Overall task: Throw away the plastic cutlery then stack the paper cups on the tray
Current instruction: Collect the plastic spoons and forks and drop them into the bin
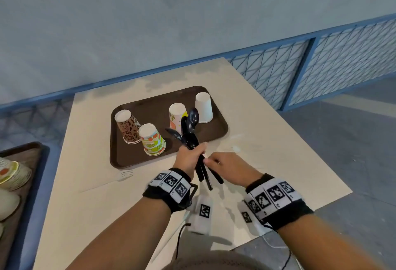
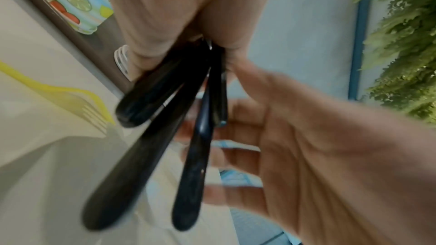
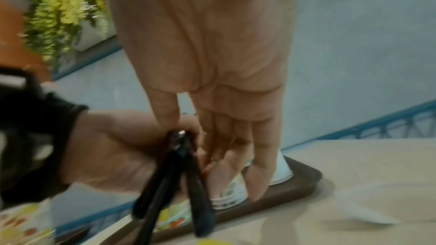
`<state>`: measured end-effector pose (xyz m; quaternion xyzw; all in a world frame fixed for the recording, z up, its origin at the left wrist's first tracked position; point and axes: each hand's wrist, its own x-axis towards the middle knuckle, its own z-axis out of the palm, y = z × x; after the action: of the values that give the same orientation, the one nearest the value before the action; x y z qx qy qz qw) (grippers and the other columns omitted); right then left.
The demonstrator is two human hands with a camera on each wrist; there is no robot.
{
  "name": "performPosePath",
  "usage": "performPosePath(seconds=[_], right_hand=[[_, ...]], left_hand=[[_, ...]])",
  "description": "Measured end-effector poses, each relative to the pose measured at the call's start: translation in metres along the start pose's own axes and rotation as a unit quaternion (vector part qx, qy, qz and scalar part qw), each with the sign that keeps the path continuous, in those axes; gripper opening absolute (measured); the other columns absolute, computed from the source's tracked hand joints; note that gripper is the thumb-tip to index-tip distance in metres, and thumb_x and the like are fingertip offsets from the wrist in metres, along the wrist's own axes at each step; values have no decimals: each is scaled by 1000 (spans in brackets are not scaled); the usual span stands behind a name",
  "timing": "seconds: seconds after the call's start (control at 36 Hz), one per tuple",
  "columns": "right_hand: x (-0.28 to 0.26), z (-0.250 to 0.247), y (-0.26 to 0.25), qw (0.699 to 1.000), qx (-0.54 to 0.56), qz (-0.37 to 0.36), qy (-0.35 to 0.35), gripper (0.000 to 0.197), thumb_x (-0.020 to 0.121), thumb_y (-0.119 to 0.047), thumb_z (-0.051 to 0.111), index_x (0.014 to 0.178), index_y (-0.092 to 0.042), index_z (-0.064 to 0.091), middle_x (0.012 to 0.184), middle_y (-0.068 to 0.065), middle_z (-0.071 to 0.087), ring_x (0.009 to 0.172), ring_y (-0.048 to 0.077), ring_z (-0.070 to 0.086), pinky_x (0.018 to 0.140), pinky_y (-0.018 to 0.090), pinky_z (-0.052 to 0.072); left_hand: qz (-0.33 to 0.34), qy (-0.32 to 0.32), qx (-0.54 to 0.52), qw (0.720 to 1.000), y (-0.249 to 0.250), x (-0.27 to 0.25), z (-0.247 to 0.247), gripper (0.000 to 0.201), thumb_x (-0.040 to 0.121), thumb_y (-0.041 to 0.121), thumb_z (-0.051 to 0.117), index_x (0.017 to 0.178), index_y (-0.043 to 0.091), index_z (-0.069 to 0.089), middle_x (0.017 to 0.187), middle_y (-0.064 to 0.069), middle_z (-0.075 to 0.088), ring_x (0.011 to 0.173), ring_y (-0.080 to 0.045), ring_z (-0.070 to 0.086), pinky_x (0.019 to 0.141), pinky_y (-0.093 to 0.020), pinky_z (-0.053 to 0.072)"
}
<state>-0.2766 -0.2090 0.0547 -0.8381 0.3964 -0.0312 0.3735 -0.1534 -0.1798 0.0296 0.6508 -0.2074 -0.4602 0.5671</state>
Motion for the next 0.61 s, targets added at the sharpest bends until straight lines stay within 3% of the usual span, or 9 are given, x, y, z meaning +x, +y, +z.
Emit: performPosePath(seconds=[0.11,0.17,0.25,0.47,0.61], right_hand=[[12,-16,52,996,-52,32,69,21,91,-14,47,105,-5,60,106,16,63,99,31,59,85,35,42],[13,-17,77,991,-110,47,54,26,86,-9,54,111,-8,57,113,14,56,106,31,55,90,35,42],[12,-11,102,979,-199,41,3,37,83,-13,60,118,-12,51,121,12,48,111,31,48,93,40,43],[18,-8,115,970,-241,9,-20,29,92,-24,46,115,-7,51,118,13,51,110,31,49,87,40,42],[37,-26,118,987,-139,-24,71,22,88,-1,46,108,5,50,106,23,55,90,39,58,68,37,38]], left_hand=[[-19,-4,-52,998,5,5,5,28,89,5,55,64,9,44,48,-1,45,43,-16,49,38,-16,38],[-32,-6,-64,997,6,8,10,27,90,5,52,66,10,40,46,0,43,36,-13,47,37,-17,37],[-48,-5,-70,996,3,13,17,28,90,8,52,66,12,38,40,5,41,33,-11,40,43,-21,37],[-59,17,-64,996,-4,20,25,25,90,9,54,70,12,41,39,6,38,32,-10,35,47,-25,32],[-68,34,-67,995,-8,25,26,25,90,9,55,69,10,42,38,6,39,32,-11,35,43,-24,33]])
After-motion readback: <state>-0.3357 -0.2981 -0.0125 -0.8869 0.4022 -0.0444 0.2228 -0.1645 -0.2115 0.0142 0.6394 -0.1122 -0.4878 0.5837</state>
